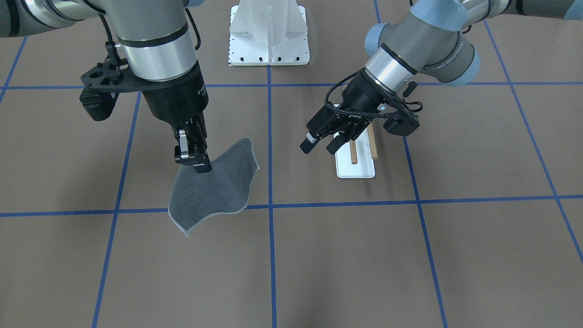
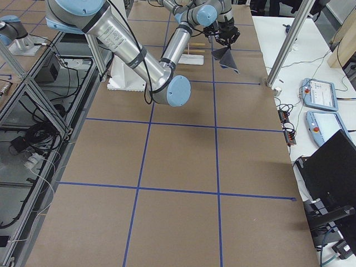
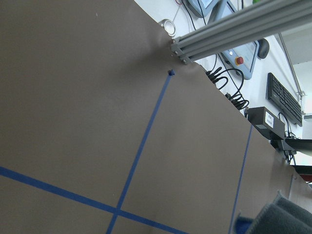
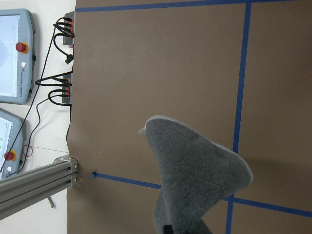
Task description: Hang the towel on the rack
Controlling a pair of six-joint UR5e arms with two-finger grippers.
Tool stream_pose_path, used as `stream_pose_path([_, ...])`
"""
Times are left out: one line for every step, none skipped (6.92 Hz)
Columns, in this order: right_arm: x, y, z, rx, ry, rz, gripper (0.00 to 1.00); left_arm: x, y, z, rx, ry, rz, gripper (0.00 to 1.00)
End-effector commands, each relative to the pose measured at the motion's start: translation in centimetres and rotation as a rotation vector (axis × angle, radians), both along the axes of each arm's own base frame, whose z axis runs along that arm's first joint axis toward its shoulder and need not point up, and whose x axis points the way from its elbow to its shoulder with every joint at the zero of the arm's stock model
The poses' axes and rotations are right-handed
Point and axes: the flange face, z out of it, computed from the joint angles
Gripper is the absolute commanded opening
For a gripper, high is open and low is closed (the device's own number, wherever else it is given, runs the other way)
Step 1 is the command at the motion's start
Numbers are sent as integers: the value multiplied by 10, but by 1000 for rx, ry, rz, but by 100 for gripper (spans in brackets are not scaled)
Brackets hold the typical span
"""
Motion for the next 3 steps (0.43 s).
stream_pose_path([-19,5,-5,-50,-4,108,0,4,15,-20,84,87,9,98])
stream_pose_path([-21,7,-7,-56,-11,113,0,4,15,-30,87,110,-17,98])
stream_pose_path([-21,8,-11,-54,-15,112,0,11,19,-32,13,157,-43,98])
